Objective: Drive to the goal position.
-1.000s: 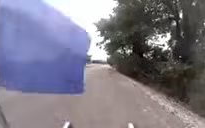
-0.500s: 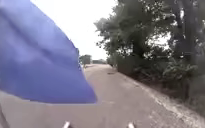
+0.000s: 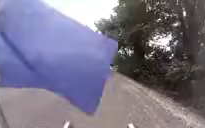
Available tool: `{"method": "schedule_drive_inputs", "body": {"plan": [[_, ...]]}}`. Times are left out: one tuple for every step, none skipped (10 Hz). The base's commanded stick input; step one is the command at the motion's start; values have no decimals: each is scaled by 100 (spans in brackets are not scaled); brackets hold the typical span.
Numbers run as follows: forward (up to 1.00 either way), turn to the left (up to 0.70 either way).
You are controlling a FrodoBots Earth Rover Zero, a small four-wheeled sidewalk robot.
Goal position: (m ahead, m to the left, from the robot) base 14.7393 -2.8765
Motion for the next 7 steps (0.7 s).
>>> {"method": "schedule_drive_inputs", "body": {"plan": [[45, 0], [45, 0], [45, 0], [45, 0], [45, 0], [45, 0], [45, 0]]}}
